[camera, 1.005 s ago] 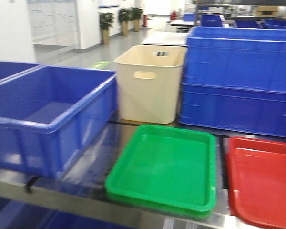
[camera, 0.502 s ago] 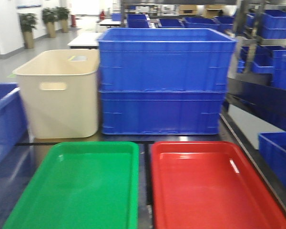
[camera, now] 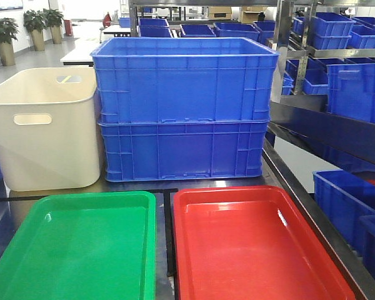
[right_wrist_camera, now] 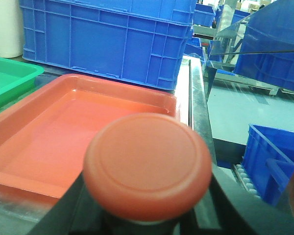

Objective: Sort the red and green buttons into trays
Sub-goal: 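Extend both grippers over the trays, green button above green tray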

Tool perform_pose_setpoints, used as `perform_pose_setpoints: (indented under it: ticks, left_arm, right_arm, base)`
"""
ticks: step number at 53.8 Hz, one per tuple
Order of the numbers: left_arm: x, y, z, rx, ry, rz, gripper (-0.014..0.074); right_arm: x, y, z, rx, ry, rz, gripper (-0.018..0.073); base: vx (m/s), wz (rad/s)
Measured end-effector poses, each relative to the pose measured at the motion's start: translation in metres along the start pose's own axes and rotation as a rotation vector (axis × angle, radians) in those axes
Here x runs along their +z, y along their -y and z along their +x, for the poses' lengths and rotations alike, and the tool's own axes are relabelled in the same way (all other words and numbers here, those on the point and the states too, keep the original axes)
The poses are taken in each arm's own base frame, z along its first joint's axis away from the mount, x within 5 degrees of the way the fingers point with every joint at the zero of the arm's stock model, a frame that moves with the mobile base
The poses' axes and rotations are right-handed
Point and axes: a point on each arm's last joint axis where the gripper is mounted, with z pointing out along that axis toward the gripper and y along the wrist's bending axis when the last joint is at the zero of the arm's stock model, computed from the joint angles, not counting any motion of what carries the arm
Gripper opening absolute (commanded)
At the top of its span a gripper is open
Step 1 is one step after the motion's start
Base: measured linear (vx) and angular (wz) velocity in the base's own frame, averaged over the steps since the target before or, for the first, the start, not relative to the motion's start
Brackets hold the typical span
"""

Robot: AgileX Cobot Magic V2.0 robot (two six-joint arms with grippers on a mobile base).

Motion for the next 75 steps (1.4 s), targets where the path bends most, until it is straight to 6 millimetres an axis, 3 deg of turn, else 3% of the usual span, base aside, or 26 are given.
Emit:
perform_pose_setpoints:
  ticks: [57,69,75]
  left_arm:
    - [0.0,0.0,-0.001,0.0,0.01,0.005,-0.0001]
    - [0.001,0.008,-0.015,0.028,0.165,0.081,-0.0001]
    - [0.015,0.015,-0.023,0.042,0.208,0.132,-0.0001]
  right_arm:
    - [0.0,-0.008,-0.002,0.0,0.026,-0.092,-0.0009]
    - [0.018,-0.01,0.004,0.005,-0.067,-0.159,-0.0009]
    - [0.038,-0.01,-0.004,-0.032,-0.094,-0.246,-0.0009]
  base:
    - [0.0,0.0]
    - [0.0,0.0]
    - [0.0,0.0]
